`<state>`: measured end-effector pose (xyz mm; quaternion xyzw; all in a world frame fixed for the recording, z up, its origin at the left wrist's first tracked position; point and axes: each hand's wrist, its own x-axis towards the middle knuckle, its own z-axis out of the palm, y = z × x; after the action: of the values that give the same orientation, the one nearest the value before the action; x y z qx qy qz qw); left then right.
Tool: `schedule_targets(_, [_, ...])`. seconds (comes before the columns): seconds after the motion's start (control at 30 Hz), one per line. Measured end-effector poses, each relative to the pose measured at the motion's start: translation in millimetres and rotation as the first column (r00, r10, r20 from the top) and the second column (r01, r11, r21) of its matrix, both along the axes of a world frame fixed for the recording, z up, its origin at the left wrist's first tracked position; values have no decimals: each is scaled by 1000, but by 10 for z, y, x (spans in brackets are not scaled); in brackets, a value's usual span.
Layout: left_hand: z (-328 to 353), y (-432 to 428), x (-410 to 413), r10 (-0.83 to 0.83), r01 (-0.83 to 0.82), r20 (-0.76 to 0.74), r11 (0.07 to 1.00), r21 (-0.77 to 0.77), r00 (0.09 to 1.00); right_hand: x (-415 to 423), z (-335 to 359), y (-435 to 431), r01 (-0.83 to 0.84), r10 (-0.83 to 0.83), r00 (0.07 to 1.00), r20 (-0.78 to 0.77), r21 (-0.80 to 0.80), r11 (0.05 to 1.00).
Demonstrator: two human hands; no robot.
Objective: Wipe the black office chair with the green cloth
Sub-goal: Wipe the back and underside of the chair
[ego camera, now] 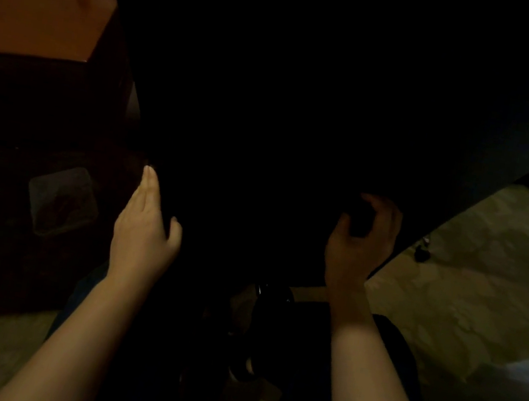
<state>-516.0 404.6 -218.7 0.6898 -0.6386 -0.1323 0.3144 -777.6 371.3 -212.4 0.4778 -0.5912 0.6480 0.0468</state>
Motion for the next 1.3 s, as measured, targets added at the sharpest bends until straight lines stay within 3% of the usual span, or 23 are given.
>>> schedule_targets(0.13, [4, 61, -46, 2, -2, -18, 1000, -2, 1000, -345, -63, -94, 103, -111, 967, 231, 45, 994])
schedule_targets(0.3, [-7, 145, -63, -8, 10, 43, 998, -55, 999, -644, -225, -198, 82, -156, 852, 500, 168, 982])
schedule_targets(0.43, [-27, 167, -64, -12, 14, 19, 993, -119, 1000, -618, -168, -212, 64, -138, 855, 500, 163, 985])
schedule_targets(0.6, [11, 176, -131, 13, -46, -198, 985, -165, 980, -387, -23, -153, -22, -9, 848, 531, 52, 998])
schedule_targets(0.73, [14, 184, -155, 12, -58, -242, 982, -181, 970, 2, 29, -80, 48, -47, 958, 284, 4, 999])
schedule_targets(0.93, [-4, 213, -145, -1, -51, -282, 983, -177, 959, 562, -75, -6, -47, 43, 998, -46, -77, 996])
schedule_targets(1.0, [-7, 220, -153, -14, -40, -283, 982, -184, 959, 734, -233, 35, -146, 134, 966, -221, -39, 989])
schedule_targets(1.1, [-17, 216, -153, -8, -53, -281, 976, -211, 960, 968, -498, 122, -284, 338, 815, -470, 184, 941])
schedule_targets(1.17, [-24, 202, -153, -5, -63, -298, 974, -218, 954, 1041, -559, 122, -290, 382, 769, -513, 254, 923])
schedule_targets(1.3, [-36, 180, -152, 2, -78, -319, 971, -227, 948, 934, -400, 80, -344, 391, 774, -497, 188, 920])
